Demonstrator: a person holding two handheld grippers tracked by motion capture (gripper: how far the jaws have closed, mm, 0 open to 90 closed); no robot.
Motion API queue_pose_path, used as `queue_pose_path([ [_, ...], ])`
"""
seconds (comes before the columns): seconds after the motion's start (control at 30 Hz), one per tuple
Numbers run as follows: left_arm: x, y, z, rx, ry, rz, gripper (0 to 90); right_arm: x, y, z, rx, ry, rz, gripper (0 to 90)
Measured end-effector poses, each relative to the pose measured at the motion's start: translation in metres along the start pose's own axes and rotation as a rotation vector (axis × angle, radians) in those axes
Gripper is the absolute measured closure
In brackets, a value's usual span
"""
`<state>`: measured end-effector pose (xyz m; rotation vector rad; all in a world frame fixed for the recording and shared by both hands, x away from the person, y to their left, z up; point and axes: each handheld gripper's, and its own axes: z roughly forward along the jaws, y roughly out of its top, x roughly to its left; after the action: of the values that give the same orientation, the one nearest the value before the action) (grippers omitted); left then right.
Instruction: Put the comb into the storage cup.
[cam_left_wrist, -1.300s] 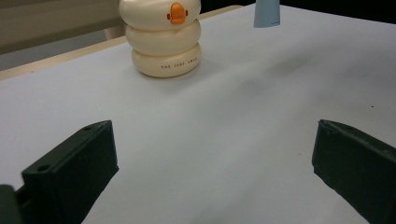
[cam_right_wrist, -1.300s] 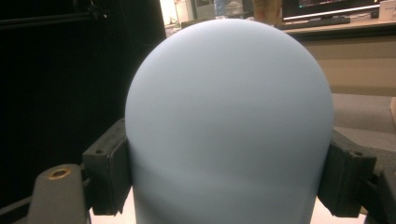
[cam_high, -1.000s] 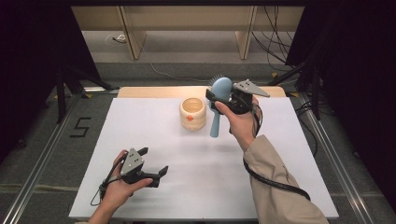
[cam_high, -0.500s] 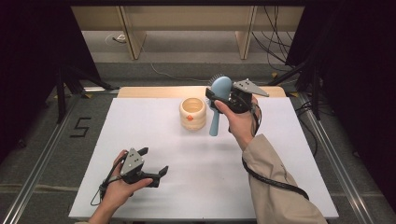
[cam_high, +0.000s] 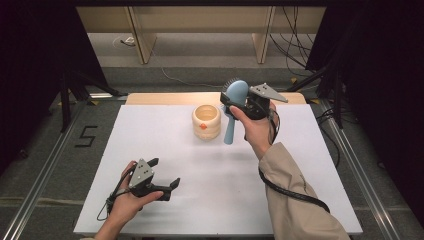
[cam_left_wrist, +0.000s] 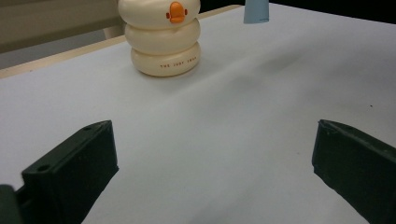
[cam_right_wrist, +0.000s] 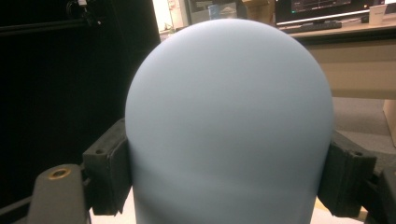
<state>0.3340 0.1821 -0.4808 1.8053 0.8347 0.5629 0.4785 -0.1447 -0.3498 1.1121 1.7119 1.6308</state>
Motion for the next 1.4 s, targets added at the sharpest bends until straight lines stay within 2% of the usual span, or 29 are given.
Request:
queue_pose_path([
  [1.4, 0.002, -0.001, 0.001, 0.005, 0.000, -0.002, 0.0, 0.002, 0.005, 0.013, -0.020, -0.002, -0.004, 20.6],
])
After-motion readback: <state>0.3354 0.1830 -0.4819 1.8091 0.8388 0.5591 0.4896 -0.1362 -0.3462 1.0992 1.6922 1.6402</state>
